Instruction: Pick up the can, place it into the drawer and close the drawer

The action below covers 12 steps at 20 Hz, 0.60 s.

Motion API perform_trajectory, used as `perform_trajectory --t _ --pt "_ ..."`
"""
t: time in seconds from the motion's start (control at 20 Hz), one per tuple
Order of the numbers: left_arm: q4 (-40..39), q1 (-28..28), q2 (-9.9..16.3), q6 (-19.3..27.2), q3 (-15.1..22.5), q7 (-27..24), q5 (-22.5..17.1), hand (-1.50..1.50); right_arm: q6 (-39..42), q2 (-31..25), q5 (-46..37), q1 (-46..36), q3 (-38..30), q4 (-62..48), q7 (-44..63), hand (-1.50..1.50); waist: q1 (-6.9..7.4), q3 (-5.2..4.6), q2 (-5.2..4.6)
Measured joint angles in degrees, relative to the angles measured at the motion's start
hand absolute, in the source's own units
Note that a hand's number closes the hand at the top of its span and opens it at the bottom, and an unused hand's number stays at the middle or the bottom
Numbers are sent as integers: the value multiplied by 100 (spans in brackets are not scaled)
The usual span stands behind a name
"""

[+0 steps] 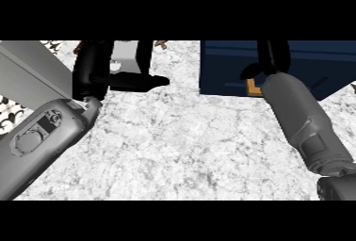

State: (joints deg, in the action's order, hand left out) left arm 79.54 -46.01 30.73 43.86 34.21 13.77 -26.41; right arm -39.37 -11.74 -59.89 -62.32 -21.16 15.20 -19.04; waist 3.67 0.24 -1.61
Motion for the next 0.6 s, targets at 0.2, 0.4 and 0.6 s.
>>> perform_trajectory --t 0.2,0.4,0.6 --pt "59 139 -10 29 -3 -18 45 -150 358 194 523 -188 -407 80 -364 -150 -34 7 14" --pt "117 309 72 -20 -112 -62 28 -150 804 370 1206 -312 -939 179 -692 -150 -69 11 26" --pt "196 526 123 -51 -201 -136 69 -150 1170 408 1701 -422 -1315 187 -878 -150 -96 11 27"
